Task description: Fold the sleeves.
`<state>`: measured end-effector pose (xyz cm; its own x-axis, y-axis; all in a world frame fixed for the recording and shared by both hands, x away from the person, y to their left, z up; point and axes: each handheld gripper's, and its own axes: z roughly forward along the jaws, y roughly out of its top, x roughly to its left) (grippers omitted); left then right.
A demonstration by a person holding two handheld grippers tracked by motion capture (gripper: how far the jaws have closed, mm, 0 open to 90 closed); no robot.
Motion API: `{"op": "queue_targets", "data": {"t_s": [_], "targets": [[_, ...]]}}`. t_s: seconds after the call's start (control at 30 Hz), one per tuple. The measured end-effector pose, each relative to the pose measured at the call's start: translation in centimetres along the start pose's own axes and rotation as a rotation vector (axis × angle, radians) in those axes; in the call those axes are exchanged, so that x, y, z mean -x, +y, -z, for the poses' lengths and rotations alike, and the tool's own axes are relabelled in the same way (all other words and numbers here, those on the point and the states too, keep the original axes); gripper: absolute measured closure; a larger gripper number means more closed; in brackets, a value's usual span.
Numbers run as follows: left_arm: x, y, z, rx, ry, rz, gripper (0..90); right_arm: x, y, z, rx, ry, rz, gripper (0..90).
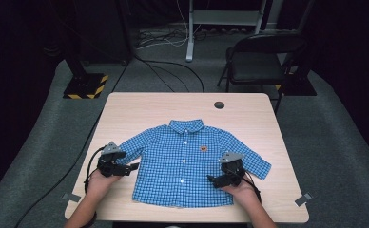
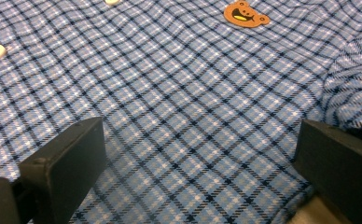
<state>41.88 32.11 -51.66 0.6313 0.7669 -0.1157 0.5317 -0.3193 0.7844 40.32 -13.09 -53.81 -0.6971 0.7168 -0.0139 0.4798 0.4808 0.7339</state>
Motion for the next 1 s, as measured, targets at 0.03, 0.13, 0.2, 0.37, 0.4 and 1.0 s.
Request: {"op": "queue_targets", "data": {"t_s": [0.03,0.13,0.2,0.37,0.4,1.0], "targets": [[-0.1,0.0,0.1,0.004,0.001,0.006,13.4,0.0,0.0,0.0,0.000,0.000,0.000,1.4],[-0.4,0.0,0.3,0.008,0.011,0.016,13.5,0.0,0.0,0.0,0.000,0.000,0.000,1.4],[-0.6,-0.1,0.5,0.010,0.012,0.025,13.6,0.0,0.0,0.0,0.000,0.000,0.000,1.4],[-1.0,-0.2,0.8,0.009,0.021,0.046,14.2,0.0,0.0,0.0,0.000,0.000,0.000,1.4],[-1.1,-0.3,0.8,0.007,0.024,0.052,14.2,0.0,0.0,0.0,0.000,0.000,0.000,1.4],[-3.3,-0.9,2.1,0.034,0.078,0.131,15.2,0.0,0.0,0.0,0.000,0.000,0.000,1.4]]}}
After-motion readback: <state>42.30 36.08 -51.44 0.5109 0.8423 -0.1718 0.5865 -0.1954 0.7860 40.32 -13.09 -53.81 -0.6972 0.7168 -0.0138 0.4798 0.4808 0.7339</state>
